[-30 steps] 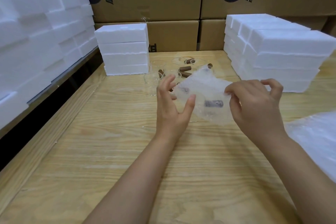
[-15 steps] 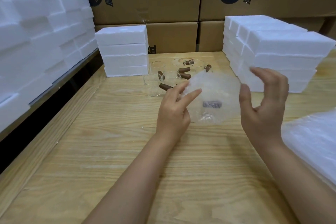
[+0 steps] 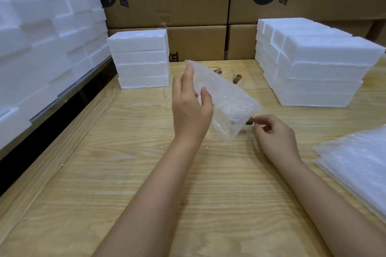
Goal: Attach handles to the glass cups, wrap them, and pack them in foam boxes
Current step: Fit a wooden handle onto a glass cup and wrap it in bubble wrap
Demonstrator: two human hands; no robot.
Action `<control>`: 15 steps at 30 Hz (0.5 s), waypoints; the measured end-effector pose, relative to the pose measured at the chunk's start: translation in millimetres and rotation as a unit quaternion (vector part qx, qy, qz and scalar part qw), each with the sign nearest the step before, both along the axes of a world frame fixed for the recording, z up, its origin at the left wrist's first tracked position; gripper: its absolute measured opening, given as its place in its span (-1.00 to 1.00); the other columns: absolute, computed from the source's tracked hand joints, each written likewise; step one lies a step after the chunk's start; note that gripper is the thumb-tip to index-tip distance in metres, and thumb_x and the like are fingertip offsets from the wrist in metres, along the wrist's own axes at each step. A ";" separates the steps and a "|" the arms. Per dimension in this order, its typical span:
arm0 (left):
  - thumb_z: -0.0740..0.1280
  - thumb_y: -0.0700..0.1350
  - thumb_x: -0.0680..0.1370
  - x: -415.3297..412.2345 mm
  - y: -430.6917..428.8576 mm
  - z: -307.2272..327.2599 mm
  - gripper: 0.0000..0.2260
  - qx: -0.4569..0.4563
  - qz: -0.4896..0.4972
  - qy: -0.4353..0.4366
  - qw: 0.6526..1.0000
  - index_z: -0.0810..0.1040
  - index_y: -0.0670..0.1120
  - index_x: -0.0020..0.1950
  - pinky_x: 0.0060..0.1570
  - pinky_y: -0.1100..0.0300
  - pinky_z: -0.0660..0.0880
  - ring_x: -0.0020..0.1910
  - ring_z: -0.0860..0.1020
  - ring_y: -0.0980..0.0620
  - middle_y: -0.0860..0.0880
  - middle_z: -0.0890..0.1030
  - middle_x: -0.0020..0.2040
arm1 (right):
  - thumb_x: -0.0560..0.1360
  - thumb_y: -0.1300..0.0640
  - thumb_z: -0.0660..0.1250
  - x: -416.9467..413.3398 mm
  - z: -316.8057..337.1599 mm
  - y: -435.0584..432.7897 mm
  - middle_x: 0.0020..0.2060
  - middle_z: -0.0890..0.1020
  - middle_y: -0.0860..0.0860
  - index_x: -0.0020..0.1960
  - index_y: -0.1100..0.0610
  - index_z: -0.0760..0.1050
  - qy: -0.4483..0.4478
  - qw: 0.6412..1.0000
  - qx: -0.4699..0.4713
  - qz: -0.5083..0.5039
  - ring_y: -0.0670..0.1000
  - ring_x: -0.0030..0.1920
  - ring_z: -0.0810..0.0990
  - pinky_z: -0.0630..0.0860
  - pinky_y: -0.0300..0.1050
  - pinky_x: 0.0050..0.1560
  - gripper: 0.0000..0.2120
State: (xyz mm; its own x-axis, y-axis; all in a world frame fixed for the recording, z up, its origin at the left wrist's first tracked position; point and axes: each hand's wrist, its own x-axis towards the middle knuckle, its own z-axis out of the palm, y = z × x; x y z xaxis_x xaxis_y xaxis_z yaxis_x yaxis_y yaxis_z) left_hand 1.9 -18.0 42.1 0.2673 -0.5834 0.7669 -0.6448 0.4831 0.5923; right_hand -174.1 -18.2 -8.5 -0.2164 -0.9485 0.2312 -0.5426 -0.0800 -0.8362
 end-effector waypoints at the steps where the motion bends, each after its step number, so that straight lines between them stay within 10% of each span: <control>1: 0.30 -0.34 0.52 -1.1 -0.7 0.7 -0.51 0.000 0.002 0.006 1.000 0.31 -0.29 0.45 -0.11 0.57 0.32 -0.15 0.40 0.29 -0.19 0.43 0.26 | 0.51 0.16 0.28 1.4 0.0 -0.3 0.01 0.58 -0.16 0.22 0.02 0.51 0.006 1.000 0.002 0.023 -0.24 -0.13 0.50 0.32 -0.48 -0.19 -0.72; 6: 0.28 -0.39 0.51 -3.5 -1.8 -6.2 -0.45 0.014 -0.001 -0.048 0.999 0.25 -0.27 0.49 -0.14 0.45 0.40 -0.17 0.39 0.07 -0.23 0.40 0.27 | 0.48 0.14 0.35 5.9 4.5 2.0 -0.21 0.57 -0.38 0.00 -0.24 0.50 -0.003 0.989 -0.034 0.147 -0.23 -0.24 0.48 0.37 -0.46 -0.25 -0.74; 15: 0.25 -0.49 0.42 3.8 -4.8 -11.3 -0.42 0.015 -0.016 -0.123 0.992 0.47 -0.10 0.39 -0.41 0.02 0.55 -0.25 0.43 -0.08 -0.23 0.45 0.18 | 0.45 0.31 0.39 -12.0 13.1 13.4 -0.22 0.68 -0.02 -0.07 0.12 0.58 -0.129 0.957 -0.070 0.249 -0.05 -0.15 0.62 0.53 -0.18 -0.07 -0.87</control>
